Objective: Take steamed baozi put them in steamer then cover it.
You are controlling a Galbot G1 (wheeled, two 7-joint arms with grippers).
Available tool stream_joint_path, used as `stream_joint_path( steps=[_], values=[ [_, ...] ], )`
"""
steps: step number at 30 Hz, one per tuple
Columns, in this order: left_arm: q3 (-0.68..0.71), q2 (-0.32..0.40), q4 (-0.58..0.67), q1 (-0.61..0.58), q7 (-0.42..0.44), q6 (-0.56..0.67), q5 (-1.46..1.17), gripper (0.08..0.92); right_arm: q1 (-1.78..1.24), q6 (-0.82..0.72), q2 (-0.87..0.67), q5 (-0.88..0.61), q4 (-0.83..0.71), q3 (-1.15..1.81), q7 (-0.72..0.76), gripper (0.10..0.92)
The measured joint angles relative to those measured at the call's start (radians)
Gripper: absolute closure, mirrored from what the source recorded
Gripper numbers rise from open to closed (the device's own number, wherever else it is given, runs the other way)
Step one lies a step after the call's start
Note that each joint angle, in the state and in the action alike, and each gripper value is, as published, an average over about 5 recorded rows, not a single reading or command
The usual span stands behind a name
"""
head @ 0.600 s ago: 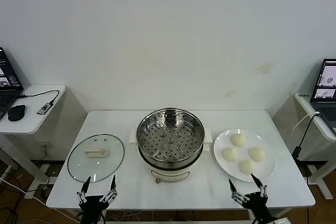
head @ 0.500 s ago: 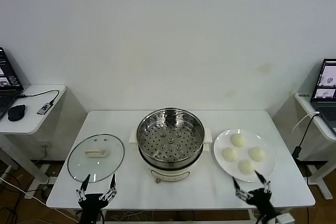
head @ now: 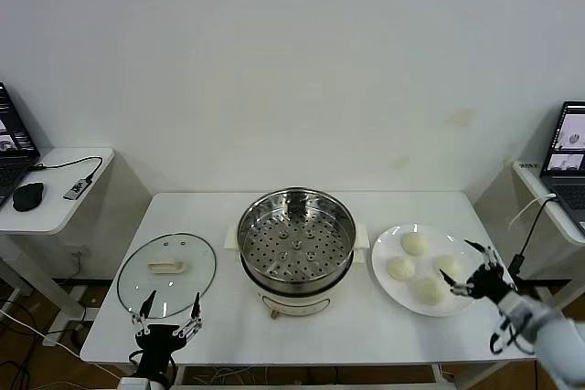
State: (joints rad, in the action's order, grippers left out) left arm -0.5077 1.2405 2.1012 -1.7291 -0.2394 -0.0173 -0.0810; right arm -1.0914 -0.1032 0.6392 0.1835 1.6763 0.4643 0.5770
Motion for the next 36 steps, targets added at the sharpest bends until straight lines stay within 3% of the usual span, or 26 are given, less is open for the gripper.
stream_joint_path(
  steps=[16, 36],
  values=[
    [-0.015, -0.017, -0.015, 0.022, 0.007, -0.007, 0.045, 0.177, 0.832, 0.020, -0.050, 0.009, -0.386, -0.828, 0.353, 0.203],
    [-0.048, -0.021, -0.018, 0.010, 0.023, 0.016, 0.077, 0.177, 1.048, 0.067, 0.164, 0.048, -0.731, -1.105, 0.424, 0.203]
  ],
)
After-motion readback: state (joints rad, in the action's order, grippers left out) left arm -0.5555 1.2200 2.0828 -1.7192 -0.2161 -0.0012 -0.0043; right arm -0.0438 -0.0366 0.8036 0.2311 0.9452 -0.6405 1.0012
